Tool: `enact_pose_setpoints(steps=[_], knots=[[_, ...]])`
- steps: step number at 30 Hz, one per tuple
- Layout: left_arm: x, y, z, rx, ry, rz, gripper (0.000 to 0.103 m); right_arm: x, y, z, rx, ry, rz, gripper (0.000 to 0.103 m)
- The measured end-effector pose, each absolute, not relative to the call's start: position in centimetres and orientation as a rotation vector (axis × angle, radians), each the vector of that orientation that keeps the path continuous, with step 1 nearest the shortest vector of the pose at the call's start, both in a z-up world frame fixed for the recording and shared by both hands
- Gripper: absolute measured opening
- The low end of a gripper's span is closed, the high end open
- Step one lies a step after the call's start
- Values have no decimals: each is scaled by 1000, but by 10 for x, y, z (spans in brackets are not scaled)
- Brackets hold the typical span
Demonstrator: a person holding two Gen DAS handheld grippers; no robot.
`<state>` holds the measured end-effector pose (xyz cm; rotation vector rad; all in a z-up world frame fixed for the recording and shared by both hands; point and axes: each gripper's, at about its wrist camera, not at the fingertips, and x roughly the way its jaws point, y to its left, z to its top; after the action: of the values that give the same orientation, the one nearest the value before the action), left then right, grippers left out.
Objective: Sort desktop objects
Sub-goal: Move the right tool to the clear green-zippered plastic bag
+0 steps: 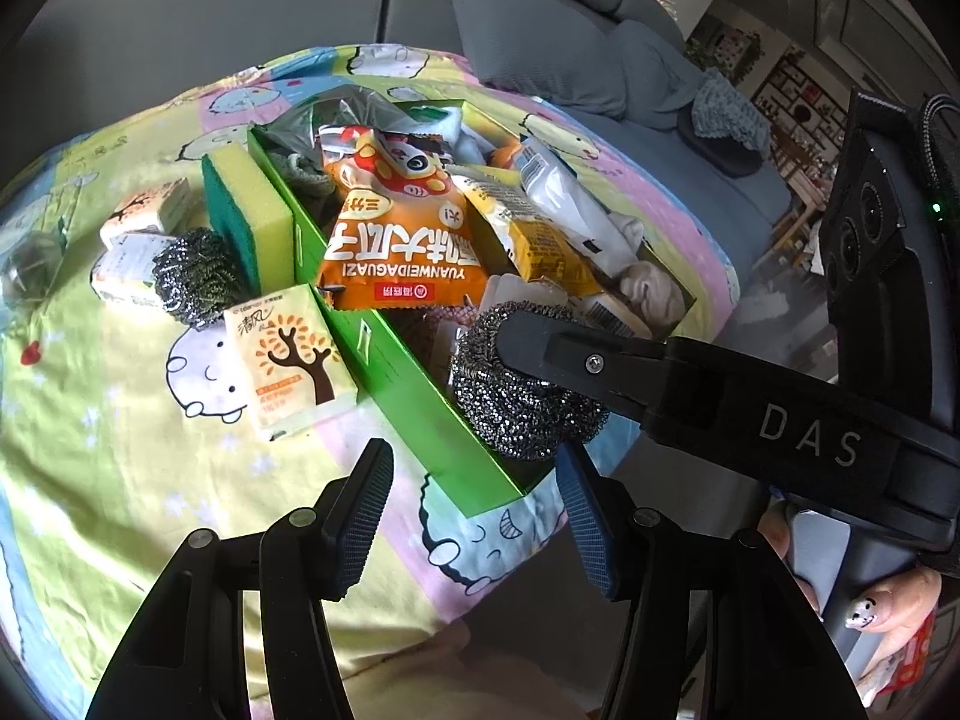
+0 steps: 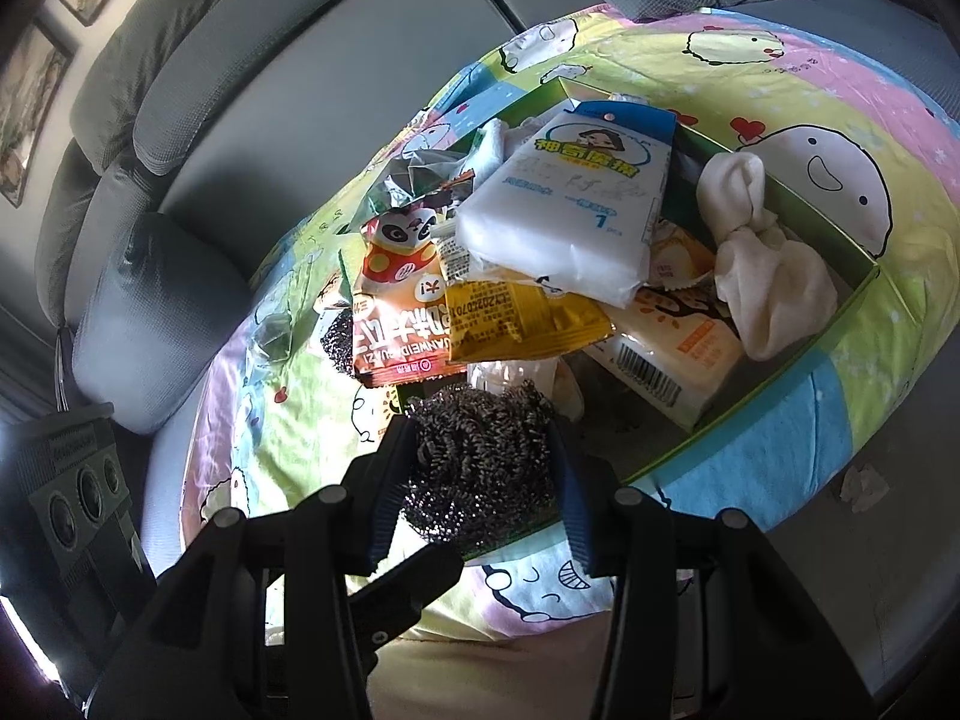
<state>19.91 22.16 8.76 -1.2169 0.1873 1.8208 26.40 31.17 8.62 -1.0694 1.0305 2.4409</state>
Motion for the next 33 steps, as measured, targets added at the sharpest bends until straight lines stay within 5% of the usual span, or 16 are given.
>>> enact_pose_setpoints(steps=[18,22,33], knots=[[190,196,97,-1229,80,1836,57,276,307,102,-1049,1018,2414,62],[180,182,99,-1219,12,1848,74,279,303,111,-1037,1042,2432,62],[139,114,95,-1230,-240,1982,77,256,276,134,-1050,1054,2537,70]])
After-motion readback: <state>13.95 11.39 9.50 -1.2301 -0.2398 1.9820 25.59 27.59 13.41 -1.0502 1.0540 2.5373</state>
